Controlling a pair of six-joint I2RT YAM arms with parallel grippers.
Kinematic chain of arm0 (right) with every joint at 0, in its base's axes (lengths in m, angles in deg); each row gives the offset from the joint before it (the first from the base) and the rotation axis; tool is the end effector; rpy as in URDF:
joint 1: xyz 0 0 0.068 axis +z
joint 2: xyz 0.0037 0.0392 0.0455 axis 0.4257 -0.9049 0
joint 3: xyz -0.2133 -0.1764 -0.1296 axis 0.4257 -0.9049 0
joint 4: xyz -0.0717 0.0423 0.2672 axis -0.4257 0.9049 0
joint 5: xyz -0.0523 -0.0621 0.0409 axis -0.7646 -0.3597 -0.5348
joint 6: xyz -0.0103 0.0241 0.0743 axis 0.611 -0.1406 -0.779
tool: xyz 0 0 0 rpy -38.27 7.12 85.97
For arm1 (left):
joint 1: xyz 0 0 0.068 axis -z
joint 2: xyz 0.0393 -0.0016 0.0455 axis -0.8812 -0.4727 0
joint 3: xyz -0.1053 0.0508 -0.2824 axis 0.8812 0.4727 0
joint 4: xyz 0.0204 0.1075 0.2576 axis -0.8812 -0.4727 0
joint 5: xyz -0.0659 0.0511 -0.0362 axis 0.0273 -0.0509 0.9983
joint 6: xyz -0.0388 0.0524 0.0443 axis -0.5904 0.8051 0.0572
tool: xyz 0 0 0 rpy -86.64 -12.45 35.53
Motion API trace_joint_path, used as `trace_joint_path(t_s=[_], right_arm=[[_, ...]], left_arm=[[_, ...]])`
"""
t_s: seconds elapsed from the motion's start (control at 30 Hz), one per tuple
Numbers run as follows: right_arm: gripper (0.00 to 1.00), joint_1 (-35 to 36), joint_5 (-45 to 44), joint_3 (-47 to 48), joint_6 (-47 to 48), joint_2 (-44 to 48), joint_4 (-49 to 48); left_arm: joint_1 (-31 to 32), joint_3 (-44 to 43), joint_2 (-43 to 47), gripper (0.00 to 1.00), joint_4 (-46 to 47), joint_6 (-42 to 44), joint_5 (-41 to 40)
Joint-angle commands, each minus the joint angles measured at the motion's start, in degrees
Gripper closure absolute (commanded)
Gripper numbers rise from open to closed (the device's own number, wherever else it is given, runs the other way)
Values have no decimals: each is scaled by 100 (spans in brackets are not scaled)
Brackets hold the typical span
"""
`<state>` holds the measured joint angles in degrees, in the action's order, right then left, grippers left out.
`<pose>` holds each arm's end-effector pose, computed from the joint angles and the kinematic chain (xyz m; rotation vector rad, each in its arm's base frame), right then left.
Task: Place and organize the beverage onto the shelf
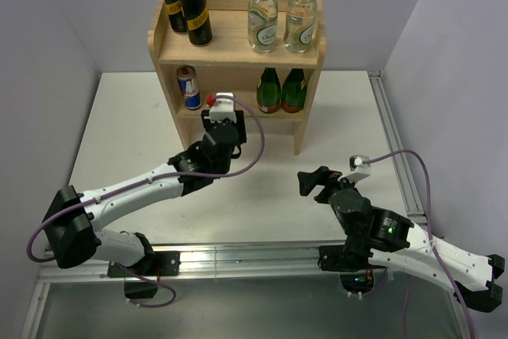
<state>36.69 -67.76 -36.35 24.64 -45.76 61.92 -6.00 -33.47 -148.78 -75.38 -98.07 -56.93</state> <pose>0.0947 0.0759 0.2531 0.2405 1.8545 0.5405 0.2325 -0.2514 0.3422 -0.0514 1.7338 -0.1989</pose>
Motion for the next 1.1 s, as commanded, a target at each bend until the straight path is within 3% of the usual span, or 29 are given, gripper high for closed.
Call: trace_joint_path(t_s=[0.0,0.47,0.8,1.07], right_arm=[[0,25,-117,10,21,54,-119],[0,25,-117,-16,39,142,-145],[0,25,-108,1,39,46,-145],[0,34,-117,1,39,19,-145]], left_arm=[[-252,-613,22,100,105,557,-67],[-1386,-1686,-892,100,475,1058,391],[-1615,-1607,-1375,100,1002,1120,189],[-1633,-1353,-1201,100,940,971,136]])
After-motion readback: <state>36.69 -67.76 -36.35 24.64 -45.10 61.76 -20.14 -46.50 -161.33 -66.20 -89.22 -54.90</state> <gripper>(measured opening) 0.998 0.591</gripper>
